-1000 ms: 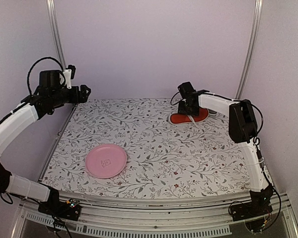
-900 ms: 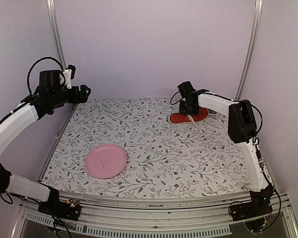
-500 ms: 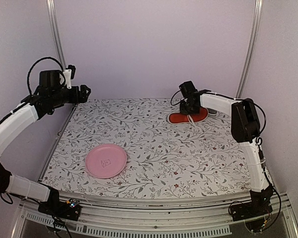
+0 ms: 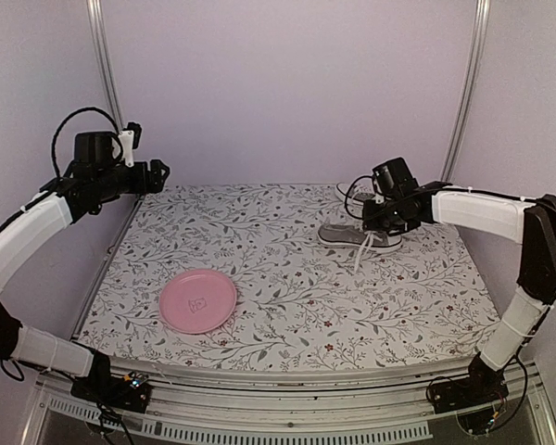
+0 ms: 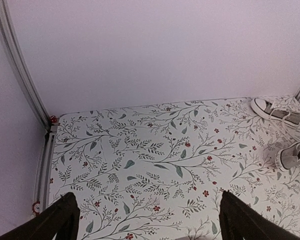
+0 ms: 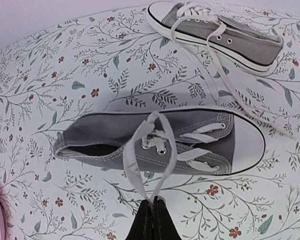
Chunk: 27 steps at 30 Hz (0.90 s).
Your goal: Tie the shoes
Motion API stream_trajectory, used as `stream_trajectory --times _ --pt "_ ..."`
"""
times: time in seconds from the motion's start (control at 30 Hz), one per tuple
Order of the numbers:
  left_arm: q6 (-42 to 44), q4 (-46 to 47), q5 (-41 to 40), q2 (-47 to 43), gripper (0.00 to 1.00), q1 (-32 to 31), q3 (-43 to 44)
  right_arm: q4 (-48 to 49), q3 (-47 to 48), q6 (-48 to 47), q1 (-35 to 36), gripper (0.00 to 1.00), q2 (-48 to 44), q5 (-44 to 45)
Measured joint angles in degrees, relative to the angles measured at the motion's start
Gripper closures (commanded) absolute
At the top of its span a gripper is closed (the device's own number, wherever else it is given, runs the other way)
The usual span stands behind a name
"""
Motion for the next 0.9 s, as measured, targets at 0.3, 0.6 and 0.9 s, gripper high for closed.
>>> stream_trajectory --times 0.3,0.6,0.9 --pt "0.13 0.85 3.32 0.81 0.08 -0.20 -0.57 -0.48 -14.19 3.43 0.00 0.98 -12.02 -2.69" --pt "-0.02 8.46 12.41 7.13 0.08 -18.34 -2.19 0.81 -16.72 7.67 -2.03 0.38 -13.40 -5.18" --pt "-1.36 19.82 22.49 37.64 0.11 -27.21 11.87 4.09 -22.14 10.51 -6.43 0.21 -16.48 -8.96"
